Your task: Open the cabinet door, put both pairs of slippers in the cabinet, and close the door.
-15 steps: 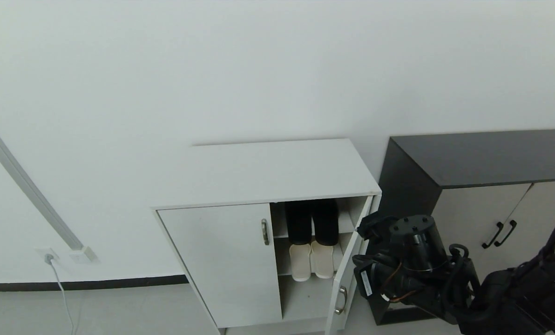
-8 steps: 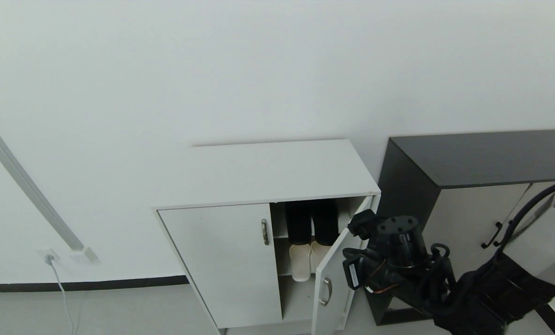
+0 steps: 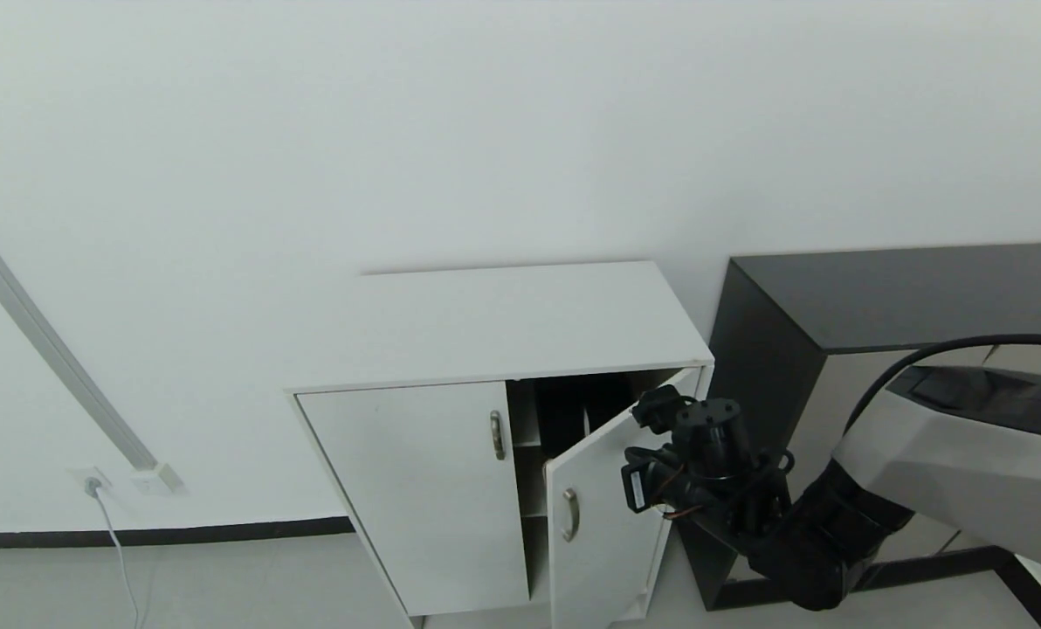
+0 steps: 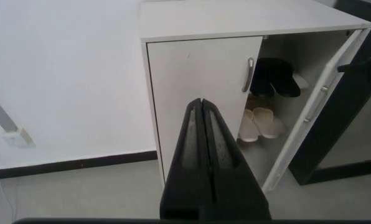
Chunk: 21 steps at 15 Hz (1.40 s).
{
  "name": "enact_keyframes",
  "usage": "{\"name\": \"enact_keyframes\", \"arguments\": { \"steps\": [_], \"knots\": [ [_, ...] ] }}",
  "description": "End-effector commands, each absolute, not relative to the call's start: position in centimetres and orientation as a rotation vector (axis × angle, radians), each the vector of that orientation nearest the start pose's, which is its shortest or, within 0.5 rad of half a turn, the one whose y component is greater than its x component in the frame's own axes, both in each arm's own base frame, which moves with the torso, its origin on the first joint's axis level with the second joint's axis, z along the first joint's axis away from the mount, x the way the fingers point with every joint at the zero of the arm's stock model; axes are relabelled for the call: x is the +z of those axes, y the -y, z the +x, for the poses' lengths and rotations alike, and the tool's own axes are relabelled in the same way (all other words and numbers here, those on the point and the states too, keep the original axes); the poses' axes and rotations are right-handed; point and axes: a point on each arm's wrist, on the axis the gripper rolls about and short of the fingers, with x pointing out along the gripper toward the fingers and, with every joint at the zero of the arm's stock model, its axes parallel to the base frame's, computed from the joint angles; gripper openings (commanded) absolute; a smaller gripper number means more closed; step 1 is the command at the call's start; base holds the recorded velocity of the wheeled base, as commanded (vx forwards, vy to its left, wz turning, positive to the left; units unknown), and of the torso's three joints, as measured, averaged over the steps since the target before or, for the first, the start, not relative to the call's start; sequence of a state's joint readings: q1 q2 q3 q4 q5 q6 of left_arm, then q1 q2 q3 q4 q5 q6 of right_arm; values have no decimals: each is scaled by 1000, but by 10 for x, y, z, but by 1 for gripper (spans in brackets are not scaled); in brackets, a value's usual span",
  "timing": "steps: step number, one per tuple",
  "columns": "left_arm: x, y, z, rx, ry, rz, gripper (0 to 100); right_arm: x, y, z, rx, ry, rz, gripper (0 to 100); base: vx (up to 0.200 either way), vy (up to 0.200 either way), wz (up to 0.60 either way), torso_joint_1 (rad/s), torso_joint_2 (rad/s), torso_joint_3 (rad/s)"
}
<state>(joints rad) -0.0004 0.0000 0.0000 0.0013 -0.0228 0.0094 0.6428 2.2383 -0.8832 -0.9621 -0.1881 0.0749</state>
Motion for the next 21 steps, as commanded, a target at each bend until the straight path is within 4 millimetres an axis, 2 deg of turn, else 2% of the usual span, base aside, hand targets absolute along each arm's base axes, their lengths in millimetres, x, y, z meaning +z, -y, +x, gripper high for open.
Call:
{"name": "enact_keyframes", "arguments": {
  "steps": [1, 6, 11, 15, 21],
  "knots": [
    [75, 1, -23, -23, -1, 9, 0, 31, -234, 326, 432, -386, -86, 0, 0, 0, 0, 0, 0, 0],
    [75, 1, -23, -23, -1, 9, 0, 30, -242, 349, 423, -331, -53, 0, 0, 0, 0, 0, 0, 0],
    [75, 1, -23, -23, -1, 9, 0, 24, -233, 375, 375, -287, -26, 0, 0, 0, 0, 0, 0, 0],
    [75, 1, -23, -23, -1, 9, 0, 21, -232, 388, 358, -267, -16, 0, 0, 0, 0, 0, 0, 0],
    [75, 1, -23, -23, -1, 9, 0, 20, -228, 396, 342, -259, -10, 0, 0, 0, 0, 0, 0, 0]
  ]
}}
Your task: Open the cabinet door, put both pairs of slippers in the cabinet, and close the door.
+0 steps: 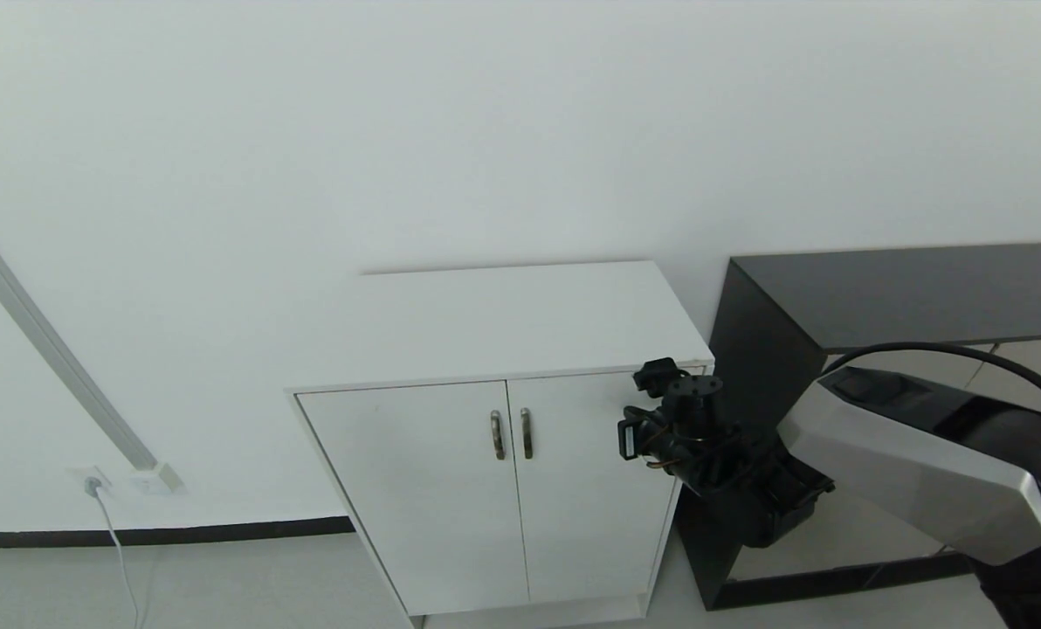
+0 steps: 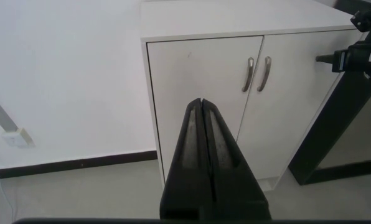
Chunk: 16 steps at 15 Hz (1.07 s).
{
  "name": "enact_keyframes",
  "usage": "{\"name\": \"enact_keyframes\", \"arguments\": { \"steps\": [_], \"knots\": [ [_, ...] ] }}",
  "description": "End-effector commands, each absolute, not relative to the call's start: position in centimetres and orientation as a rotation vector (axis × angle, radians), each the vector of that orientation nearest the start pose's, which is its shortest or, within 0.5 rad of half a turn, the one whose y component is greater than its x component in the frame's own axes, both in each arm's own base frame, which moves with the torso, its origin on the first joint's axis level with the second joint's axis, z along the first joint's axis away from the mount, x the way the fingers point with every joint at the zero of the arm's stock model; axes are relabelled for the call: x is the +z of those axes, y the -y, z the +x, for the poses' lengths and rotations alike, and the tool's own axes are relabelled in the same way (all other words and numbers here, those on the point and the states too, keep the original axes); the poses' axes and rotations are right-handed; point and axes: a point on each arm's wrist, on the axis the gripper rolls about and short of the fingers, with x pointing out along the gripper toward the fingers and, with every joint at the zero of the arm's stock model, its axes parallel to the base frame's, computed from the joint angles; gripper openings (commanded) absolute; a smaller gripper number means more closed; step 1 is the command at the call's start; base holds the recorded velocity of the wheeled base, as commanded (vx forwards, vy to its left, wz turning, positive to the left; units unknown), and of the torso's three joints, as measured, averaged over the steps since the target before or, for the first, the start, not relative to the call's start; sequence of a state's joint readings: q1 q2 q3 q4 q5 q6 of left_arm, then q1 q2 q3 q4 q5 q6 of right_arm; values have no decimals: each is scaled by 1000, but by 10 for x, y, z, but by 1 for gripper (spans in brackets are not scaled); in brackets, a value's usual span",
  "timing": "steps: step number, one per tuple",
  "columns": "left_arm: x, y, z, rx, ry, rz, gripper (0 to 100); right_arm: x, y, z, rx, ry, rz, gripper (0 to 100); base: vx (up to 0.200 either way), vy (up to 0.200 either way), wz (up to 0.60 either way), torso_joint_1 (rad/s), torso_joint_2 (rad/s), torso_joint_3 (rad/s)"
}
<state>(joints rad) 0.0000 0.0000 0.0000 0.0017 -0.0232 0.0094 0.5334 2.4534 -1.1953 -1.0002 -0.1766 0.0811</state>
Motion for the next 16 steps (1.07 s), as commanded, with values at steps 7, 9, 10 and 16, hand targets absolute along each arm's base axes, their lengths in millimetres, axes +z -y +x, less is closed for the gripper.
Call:
{"name": "enact_keyframes", "arguments": {
  "steps": [7, 9, 10, 16],
  "knots": [
    [75, 1, -23, -23, -1, 9, 0, 23, -226, 398, 335, -248, -6, 0, 0, 0, 0, 0, 0, 0],
    [75, 1, -23, -23, -3, 9, 0, 32, -219, 384, 335, -245, -7, 0, 0, 0, 0, 0, 0, 0],
    [75, 1, -23, -23, -3, 9, 0, 39, -216, 377, 338, -232, -2, 0, 0, 0, 0, 0, 0, 0],
    [75, 1, -23, -23, -1, 9, 0, 101, -176, 315, 329, -197, 11, 0, 0, 0, 0, 0, 0, 0]
  ]
}}
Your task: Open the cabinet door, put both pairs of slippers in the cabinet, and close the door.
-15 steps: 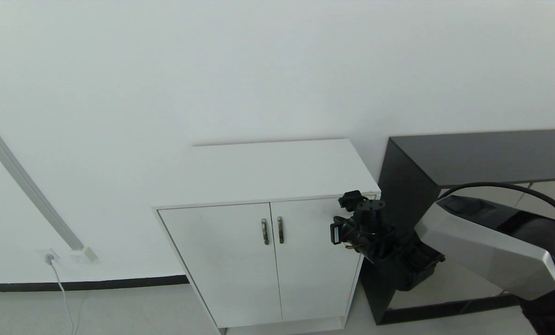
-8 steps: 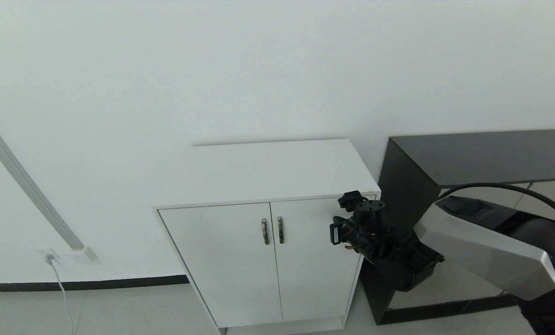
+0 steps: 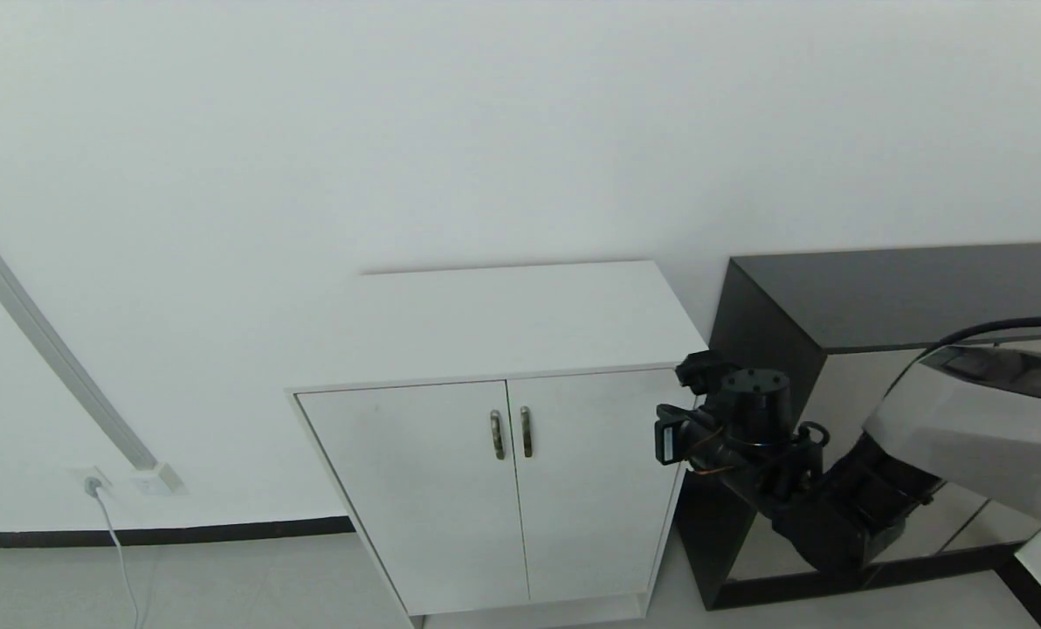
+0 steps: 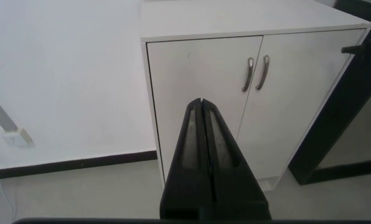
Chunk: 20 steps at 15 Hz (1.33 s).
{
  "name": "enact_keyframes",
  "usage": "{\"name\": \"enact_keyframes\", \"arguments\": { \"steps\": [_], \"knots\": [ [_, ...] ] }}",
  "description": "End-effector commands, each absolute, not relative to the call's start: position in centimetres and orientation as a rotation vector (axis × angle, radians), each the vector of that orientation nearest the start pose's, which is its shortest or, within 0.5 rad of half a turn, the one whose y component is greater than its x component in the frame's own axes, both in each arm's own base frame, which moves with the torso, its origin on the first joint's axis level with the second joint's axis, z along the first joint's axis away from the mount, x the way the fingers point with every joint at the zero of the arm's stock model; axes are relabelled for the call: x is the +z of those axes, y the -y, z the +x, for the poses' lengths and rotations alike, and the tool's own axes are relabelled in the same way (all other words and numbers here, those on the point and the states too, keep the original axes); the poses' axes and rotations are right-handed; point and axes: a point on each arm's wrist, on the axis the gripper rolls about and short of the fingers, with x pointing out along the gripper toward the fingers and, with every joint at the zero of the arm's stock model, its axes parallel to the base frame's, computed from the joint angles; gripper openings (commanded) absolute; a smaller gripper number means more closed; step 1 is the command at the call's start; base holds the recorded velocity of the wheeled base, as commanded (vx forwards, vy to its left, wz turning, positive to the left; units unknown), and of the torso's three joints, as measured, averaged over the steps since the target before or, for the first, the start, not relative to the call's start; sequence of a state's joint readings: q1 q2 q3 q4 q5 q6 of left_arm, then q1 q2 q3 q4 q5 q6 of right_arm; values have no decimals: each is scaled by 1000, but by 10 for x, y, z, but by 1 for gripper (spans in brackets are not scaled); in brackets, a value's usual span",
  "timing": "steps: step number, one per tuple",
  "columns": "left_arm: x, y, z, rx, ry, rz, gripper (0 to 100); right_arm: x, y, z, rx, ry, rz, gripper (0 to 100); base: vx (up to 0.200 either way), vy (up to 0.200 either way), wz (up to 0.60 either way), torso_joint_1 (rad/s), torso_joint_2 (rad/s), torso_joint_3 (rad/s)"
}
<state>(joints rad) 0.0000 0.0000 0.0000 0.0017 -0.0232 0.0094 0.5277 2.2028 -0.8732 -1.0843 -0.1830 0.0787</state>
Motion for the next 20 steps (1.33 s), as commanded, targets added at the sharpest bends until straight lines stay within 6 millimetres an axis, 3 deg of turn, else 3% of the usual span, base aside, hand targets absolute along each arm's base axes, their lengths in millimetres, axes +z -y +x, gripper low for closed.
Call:
{"name": "enact_keyframes", "arguments": {
  "steps": [1, 2, 3, 6, 9, 11, 12, 15, 20],
  "knots": [
    [75, 1, -23, -23, -1, 9, 0, 111, -163, 302, 312, -189, 15, 0, 0, 0, 0, 0, 0, 0],
    [75, 1, -23, -23, -1, 9, 0, 115, -157, 297, 305, -186, 17, 0, 0, 0, 0, 0, 0, 0],
    [75, 1, -23, -23, -1, 9, 0, 129, -130, 276, 261, -174, 23, 0, 0, 0, 0, 0, 0, 0],
    [75, 1, -23, -23, -1, 9, 0, 145, -76, 237, 121, -149, 26, 0, 0, 0, 0, 0, 0, 0],
    [75, 1, -23, -23, -1, 9, 0, 149, -21, 199, -65, -137, 14, 0, 0, 0, 0, 0, 0, 0],
    [75, 1, -23, -23, -1, 9, 0, 147, -4, 183, -131, -144, 20, 0, 0, 0, 0, 0, 0, 0],
    [75, 1, -23, -23, -1, 9, 0, 144, 10, 165, -171, -146, 29, 0, 0, 0, 0, 0, 0, 0],
    [75, 1, -23, -23, -1, 9, 0, 139, 18, 134, -194, -124, 36, 0, 0, 0, 0, 0, 0, 0],
    [75, 0, -23, -21, -1, 8, 0, 139, 11, 82, -174, -116, -9, 0, 0, 0, 0, 0, 0, 0]
  ]
}}
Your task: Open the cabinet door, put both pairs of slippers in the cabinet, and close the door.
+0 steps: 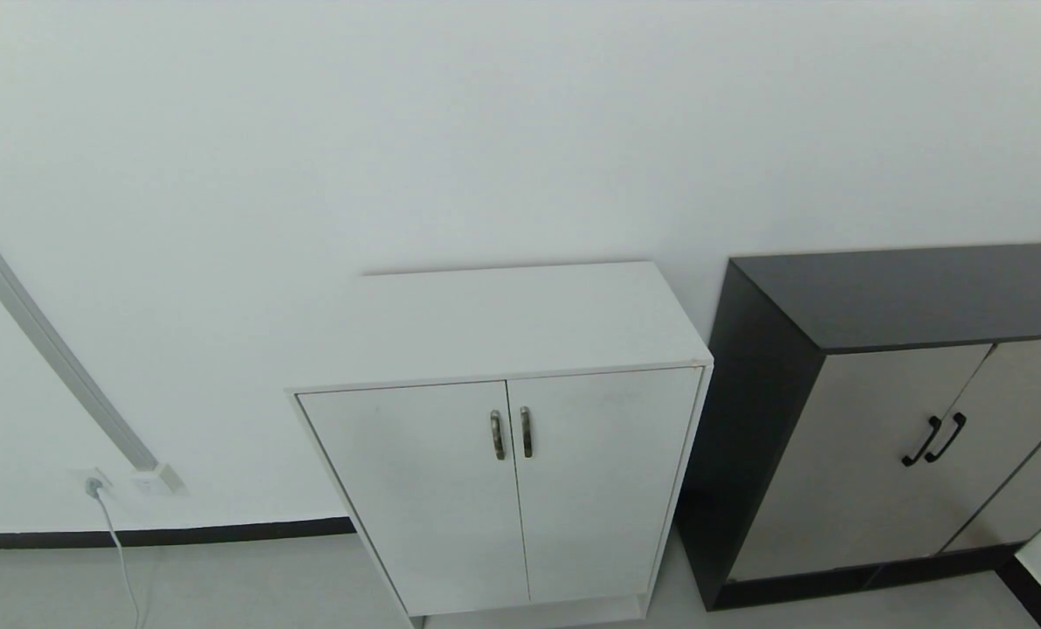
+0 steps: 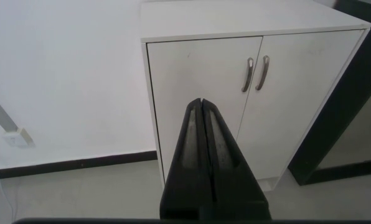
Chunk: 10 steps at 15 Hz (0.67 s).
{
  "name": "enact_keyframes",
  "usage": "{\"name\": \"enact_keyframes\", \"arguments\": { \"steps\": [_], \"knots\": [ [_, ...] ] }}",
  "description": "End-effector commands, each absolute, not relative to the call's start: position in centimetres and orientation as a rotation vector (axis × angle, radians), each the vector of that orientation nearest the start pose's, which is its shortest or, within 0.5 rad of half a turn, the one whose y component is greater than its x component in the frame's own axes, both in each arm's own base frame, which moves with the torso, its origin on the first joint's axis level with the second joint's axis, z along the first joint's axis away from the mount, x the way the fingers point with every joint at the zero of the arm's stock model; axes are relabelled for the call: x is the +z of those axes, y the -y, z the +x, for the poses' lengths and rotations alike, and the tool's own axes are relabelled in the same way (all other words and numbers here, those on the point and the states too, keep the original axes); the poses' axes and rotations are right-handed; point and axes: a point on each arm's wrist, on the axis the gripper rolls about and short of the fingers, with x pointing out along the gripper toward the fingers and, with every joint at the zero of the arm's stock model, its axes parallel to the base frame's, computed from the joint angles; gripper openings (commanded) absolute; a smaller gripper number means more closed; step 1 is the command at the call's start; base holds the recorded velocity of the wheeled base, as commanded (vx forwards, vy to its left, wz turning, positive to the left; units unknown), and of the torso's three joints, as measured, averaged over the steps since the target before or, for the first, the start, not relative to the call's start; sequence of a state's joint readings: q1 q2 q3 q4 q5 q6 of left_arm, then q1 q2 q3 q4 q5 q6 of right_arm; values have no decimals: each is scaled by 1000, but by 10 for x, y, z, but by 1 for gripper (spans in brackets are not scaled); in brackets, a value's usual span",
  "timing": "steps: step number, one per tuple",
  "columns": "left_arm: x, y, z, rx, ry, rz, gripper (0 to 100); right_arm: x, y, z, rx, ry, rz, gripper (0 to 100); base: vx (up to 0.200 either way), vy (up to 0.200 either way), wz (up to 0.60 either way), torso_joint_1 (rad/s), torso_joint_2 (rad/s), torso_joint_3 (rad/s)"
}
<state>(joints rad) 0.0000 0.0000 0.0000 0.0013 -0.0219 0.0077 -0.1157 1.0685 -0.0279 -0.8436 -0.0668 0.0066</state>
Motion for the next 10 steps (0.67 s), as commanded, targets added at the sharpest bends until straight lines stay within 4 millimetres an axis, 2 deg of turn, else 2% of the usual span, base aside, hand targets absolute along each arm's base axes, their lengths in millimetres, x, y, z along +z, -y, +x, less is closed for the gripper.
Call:
{"name": "enact_keyframes", "arguments": {
  "steps": [1, 4, 6, 8, 10],
  "knots": [
    [75, 0, -23, -21, -1, 8, 0, 142, 9, 71, -161, -115, -19, 0, 0, 0, 0, 0, 0, 0],
    [75, 0, -23, -21, -3, 8, 0, 156, 4, 36, -102, -128, -29, 0, 0, 0, 0, 0, 0, 0],
    [75, 0, -23, -21, -1, 8, 0, 158, 0, 14, -42, -149, -25, 0, 0, 0, 0, 0, 0, 0],
    [76, 0, -23, -21, -1, 8, 0, 146, -3, -1, 16, -169, -21, 0, 0, 0, 0, 0, 0, 0],
    [76, 0, -23, -21, -1, 8, 0, 124, -3, -4, 29, -208, -17, 0, 0, 0, 0, 0, 0, 0]
  ]
}}
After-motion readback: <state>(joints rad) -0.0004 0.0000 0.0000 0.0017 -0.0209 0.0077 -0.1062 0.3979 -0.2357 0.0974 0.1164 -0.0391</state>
